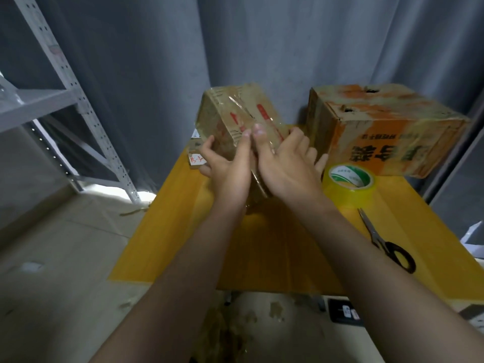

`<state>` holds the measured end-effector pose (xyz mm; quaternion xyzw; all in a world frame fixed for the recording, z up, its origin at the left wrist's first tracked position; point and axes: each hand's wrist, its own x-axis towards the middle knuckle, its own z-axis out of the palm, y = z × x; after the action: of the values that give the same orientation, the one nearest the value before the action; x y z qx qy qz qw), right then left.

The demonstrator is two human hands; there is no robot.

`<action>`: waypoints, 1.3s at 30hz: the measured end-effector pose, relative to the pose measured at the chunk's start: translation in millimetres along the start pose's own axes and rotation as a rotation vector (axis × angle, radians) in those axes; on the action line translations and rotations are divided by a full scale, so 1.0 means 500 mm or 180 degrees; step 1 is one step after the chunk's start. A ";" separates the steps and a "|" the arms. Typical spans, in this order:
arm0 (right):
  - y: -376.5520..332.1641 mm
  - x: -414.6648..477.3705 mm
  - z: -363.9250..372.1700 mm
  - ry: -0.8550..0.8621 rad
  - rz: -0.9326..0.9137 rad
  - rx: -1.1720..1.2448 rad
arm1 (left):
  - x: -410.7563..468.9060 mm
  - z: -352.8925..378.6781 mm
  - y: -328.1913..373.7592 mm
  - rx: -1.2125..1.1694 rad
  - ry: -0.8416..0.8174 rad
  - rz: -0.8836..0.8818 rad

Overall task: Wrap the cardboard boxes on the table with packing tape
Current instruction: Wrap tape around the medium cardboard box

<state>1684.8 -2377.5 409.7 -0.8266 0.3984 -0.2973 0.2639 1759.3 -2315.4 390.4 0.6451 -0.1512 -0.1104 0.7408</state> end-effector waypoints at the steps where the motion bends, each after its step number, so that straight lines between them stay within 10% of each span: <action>1: -0.003 -0.004 0.003 0.0054 -0.0069 -0.0100 | -0.006 0.006 -0.001 0.0105 0.0127 0.0095; 26: 0.137 0.064 -0.006 0.1305 -0.0151 0.1710 | -0.030 0.006 0.008 -0.0052 -0.0271 0.0705; 39: 0.125 0.064 -0.044 -0.1010 0.0700 0.2680 | -0.001 -0.022 0.023 -0.0258 -0.0629 0.0170</action>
<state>1654.1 -2441.8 391.6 -0.6356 0.2829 -0.2732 0.6643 1762.4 -2303.5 400.5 0.5963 -0.2361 -0.1598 0.7504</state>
